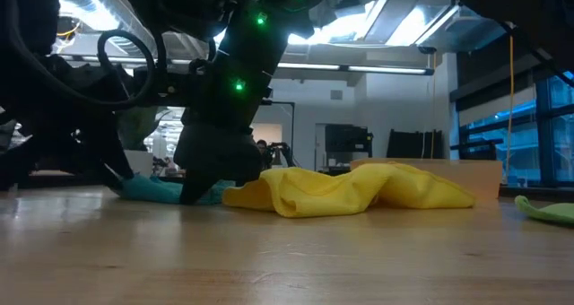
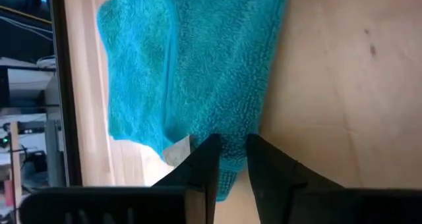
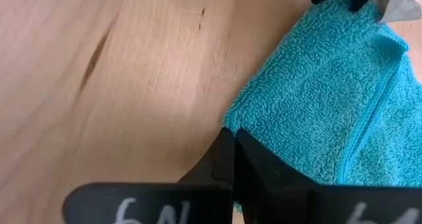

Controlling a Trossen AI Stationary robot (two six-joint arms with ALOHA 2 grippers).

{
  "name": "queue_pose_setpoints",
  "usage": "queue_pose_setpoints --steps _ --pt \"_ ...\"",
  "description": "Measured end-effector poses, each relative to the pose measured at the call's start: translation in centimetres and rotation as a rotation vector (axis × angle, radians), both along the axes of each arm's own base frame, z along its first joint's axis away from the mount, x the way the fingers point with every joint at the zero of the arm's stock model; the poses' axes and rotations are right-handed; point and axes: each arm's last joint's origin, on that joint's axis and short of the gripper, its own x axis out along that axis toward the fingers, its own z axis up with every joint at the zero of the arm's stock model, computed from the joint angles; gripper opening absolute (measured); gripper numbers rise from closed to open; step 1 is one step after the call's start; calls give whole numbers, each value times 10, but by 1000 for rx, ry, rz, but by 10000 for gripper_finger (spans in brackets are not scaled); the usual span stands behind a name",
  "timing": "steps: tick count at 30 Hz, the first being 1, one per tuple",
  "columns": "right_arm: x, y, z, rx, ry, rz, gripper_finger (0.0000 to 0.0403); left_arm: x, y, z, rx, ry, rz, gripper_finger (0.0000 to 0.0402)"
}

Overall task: Roll microfiber towels into tight, uniform cylinder then place into a basket
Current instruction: Roll the blue microfiber towel

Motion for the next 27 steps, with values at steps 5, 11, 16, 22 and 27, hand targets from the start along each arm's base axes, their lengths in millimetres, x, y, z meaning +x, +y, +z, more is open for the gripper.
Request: queue_pose_setpoints --steps 5,11,16,22,27 --pt "0 0 0 1 1 0 2 1 10 -7 -47 -8 31 70" --pt "0 0 0 1 0 0 2 2 15 -9 -78 51 22 64" --pt "0 0 1 3 -3 1 2 2 14 -9 -85 86 -4 10" --pt "-2 1 11 21 -5 -40 3 7 11 0 -82 165 -11 1" --pt "-5 3 22 49 -8 -77 3 14 6 10 -136 207 -21 0"
